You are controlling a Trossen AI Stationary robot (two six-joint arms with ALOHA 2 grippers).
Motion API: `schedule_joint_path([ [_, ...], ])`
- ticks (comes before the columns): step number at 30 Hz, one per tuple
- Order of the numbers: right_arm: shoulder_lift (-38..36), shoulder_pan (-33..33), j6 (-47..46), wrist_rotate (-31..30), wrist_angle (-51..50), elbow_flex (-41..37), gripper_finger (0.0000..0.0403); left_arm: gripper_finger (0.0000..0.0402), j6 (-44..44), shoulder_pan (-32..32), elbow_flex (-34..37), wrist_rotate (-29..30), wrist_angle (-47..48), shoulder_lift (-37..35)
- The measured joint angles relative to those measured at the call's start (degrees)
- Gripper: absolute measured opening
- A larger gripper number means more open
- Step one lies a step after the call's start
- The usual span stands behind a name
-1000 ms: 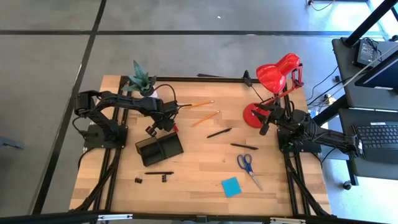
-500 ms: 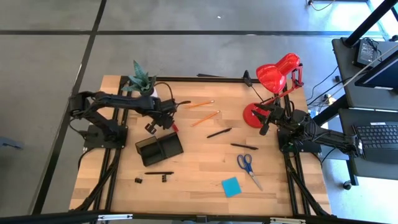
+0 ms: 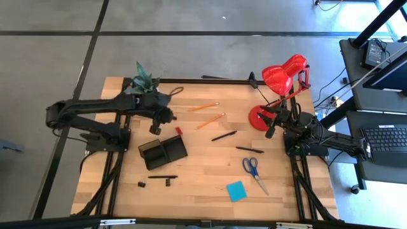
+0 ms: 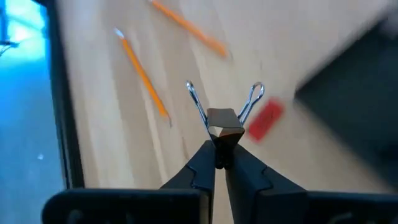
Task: Pick and place office supplies into organizer
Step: Put the top binder clip into the front left compartment of the desk organizer
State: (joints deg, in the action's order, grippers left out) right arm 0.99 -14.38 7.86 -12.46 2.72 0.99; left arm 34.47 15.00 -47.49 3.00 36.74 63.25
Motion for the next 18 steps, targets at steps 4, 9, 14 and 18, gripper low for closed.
schedule_joint_path([
  [4,0.0,0.0,0.0,0.0,0.1,0.0,0.0154,0.0018,-14.8,-2.7,-2.1,-0.7,-1.7,-3.8],
  [9,0.0,0.0,0.1,0.0,0.1,0.0,0.0154,0.0019,-27.6,-7.1,-2.2,-3.4,-5.2,-6.8],
  [14,0.0,0.0,0.1,0.0,0.1,0.0,0.0154,0.0020,-38.0,-12.7,-2.2,-5.4,-7.5,-7.1],
  [18,0.0,0.0,0.0,0.0,0.0,0.0,0.0154,0.0020,-43.0,-18.9,-2.2,-4.1,-13.3,-5.9],
])
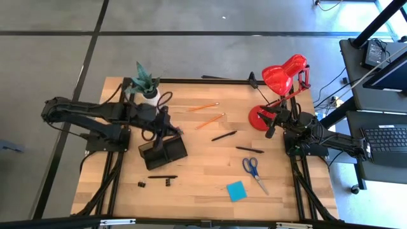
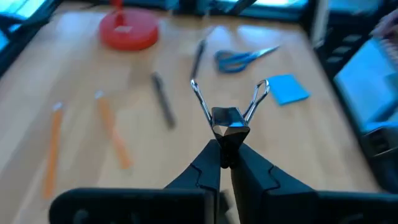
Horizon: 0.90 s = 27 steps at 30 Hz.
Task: Pick and place office supplies into organizer
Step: Put the top binder clip into the front left compartment of the desk organizer
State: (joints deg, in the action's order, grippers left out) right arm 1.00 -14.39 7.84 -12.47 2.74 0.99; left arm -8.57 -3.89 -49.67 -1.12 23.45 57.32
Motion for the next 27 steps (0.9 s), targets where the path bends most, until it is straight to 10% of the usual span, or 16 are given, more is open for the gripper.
schedule_joint_path([
  [14,0.0,0.0,-0.1,0.0,-0.5,0.0,0.0154,0.0021,-17.1,-24.6,0.0,28.3,-9.6,10.8],
  [27,0.0,0.0,-9.6,0.0,-0.5,0.0,0.0154,0.0016,-50.0,-38.4,0.0,31.6,-1.9,17.5],
])
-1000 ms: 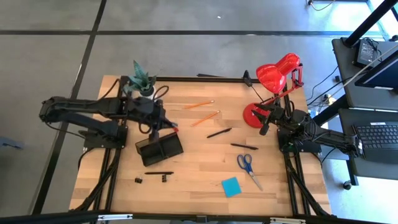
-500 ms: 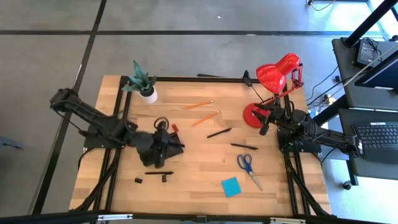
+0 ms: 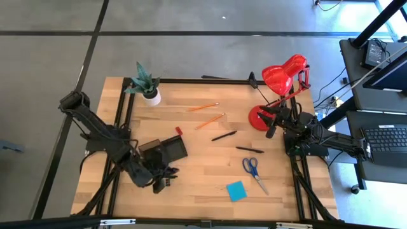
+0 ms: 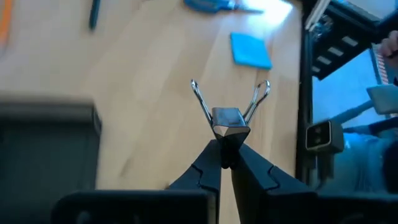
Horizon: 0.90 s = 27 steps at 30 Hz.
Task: Pick and place office supplies into organizer
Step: Put the top binder clip into the front left compartment of the desk organizer
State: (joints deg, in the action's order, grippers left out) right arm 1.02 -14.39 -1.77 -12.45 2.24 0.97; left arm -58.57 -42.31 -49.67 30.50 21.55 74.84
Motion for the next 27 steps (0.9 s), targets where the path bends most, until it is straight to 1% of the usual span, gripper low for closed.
schedule_joint_path([
  [2,0.0,0.0,-1.0,0.0,0.0,0.0,0.0154,0.0016,-6.1,-1.5,0.0,-0.7,2.8,0.7],
  [8,0.0,0.0,-1.1,0.0,0.1,0.0,0.0154,0.0015,-25.2,-4.0,0.0,-7.4,13.2,2.4],
  [14,0.0,0.0,-1.0,0.0,0.0,0.0,0.0154,0.0014,-35.2,-3.4,0.0,-14.2,23.9,4.3],
  [18,0.0,0.0,-0.9,0.0,0.1,0.0,0.0154,0.0014,-35.7,-1.9,0.0,-15.5,26.5,5.4],
  [23,0.0,0.0,-0.8,0.0,0.0,0.0,0.0154,0.0014,-31.2,0.7,0.0,-15.5,26.6,5.8],
  [27,0.0,0.0,-0.8,0.0,0.0,0.0,0.0154,0.0014,-29.8,2.7,0.0,-15.7,28.5,5.8],
])
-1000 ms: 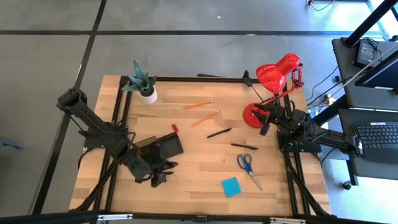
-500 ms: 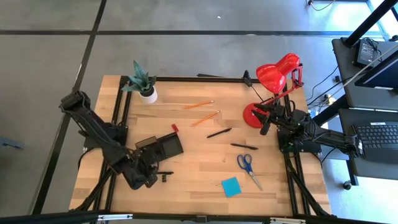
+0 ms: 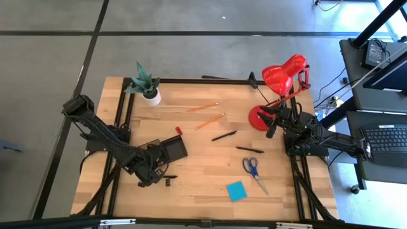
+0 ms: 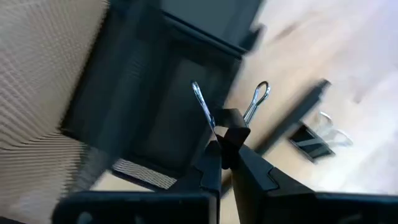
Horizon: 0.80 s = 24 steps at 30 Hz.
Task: Pick and place office supplies into organizer
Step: Put the top binder clip into the front left compartment of the desk organizer
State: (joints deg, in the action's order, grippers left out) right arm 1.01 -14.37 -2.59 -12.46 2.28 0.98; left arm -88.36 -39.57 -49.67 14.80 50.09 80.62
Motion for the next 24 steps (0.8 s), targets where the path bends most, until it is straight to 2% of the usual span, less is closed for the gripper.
schedule_joint_path([
  [5,0.0,0.0,0.0,0.0,0.0,0.0,0.0154,0.0014,0.0,2.5,0.0,-3.0,3.6,0.3],
  [18,0.0,0.0,0.0,0.0,0.0,0.0,0.0154,0.0016,-0.2,6.0,0.0,-9.4,4.4,1.2],
  [24,0.0,0.0,0.0,0.0,0.0,0.0,0.0154,0.0018,1.0,6.7,-0.1,-16.7,4.6,5.5],
])
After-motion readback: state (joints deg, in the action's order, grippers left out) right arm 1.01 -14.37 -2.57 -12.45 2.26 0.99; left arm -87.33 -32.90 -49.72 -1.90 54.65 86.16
